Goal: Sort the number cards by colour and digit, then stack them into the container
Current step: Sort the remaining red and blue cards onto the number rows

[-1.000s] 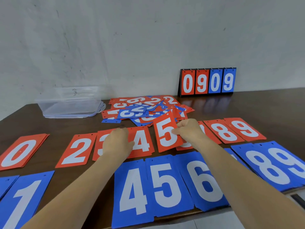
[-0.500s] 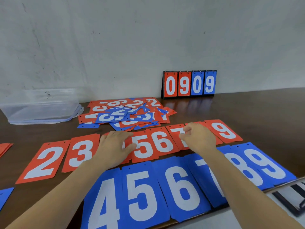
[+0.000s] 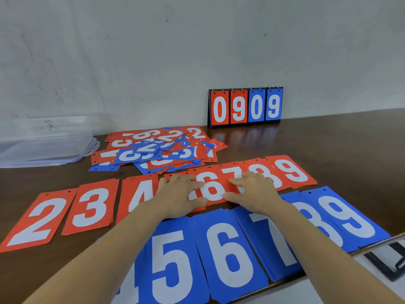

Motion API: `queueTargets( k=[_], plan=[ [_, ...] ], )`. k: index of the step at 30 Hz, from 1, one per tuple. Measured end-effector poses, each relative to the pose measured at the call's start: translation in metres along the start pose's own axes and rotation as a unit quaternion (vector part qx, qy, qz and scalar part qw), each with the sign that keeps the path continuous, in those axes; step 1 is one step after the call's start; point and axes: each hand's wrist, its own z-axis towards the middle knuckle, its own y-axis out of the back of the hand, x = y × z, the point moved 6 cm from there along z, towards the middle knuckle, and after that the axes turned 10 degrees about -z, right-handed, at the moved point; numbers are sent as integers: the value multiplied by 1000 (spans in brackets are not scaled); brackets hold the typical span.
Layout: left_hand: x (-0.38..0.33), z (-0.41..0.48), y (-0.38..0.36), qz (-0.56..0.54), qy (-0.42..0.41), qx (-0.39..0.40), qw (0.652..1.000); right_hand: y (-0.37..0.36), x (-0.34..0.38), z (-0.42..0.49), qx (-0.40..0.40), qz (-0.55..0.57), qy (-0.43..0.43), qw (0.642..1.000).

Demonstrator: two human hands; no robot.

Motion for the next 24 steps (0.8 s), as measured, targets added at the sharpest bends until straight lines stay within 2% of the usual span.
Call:
queueTargets(
  k=[8, 13, 19, 24],
  plan=[
    [24, -15, 9, -13, 22, -47, 999, 4, 6, 0, -18, -3, 18, 1000],
    [40, -24, 4, 5, 31, -16, 999, 9, 37, 0, -7, -41, 85, 996],
    [43, -28, 6, -4, 25, -20, 999, 15, 42, -1, 17, -64, 82, 994],
    [62, -43, 25, -45, 50, -93, 993, 31, 61, -9, -47, -11, 107, 993]
  ],
)
